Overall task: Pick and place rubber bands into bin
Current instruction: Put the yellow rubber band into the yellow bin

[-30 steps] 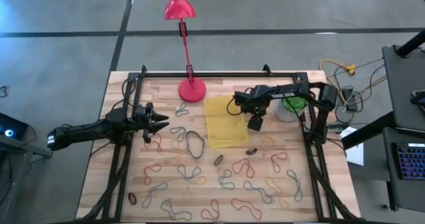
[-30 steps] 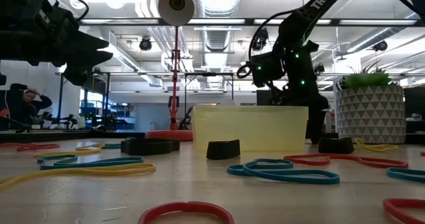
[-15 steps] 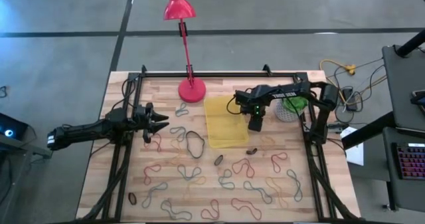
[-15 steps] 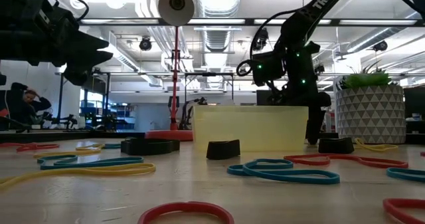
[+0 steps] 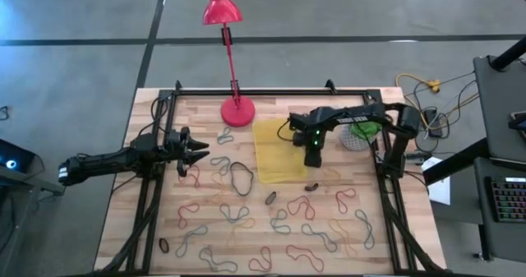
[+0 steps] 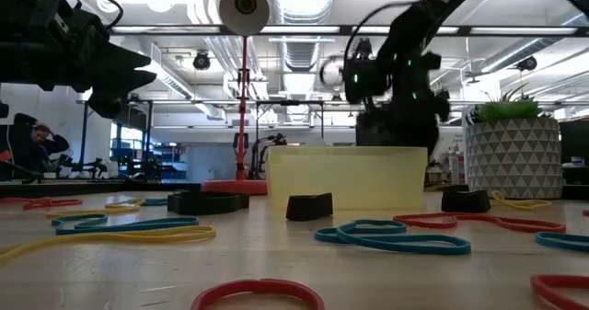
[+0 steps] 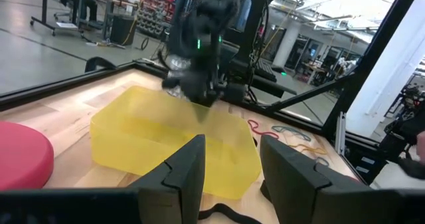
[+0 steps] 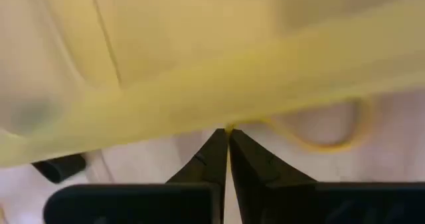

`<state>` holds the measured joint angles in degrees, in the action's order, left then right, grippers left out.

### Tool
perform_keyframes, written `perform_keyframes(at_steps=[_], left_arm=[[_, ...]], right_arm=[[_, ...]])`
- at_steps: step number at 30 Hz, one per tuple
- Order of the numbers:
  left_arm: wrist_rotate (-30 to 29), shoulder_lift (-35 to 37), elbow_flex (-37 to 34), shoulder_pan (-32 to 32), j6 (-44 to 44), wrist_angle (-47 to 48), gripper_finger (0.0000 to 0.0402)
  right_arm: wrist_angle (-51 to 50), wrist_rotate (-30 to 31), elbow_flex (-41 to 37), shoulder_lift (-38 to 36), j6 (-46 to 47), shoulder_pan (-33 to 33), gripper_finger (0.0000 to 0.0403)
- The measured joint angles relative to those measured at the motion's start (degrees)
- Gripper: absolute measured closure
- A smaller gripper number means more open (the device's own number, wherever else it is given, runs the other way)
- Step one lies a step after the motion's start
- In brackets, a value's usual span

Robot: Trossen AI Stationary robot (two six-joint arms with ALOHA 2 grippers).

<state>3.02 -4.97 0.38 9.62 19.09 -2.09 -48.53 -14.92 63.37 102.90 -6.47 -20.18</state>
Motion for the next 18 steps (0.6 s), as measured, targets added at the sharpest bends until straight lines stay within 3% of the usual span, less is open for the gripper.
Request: perform_keyframes(at_steps=[10,18], left_arm=[[0.0,0.0,0.0,0.0,0.0,0.0,0.0272],[0.0,0.0,0.0,0.0,0.0,0.0,0.0272]], right_arm=[[-0.2,4.8,3.4,-14.6,8.1,-0.1,0.0395],[4.6,2.2,8.6,-19.4,15.7,2.4,0.0395]])
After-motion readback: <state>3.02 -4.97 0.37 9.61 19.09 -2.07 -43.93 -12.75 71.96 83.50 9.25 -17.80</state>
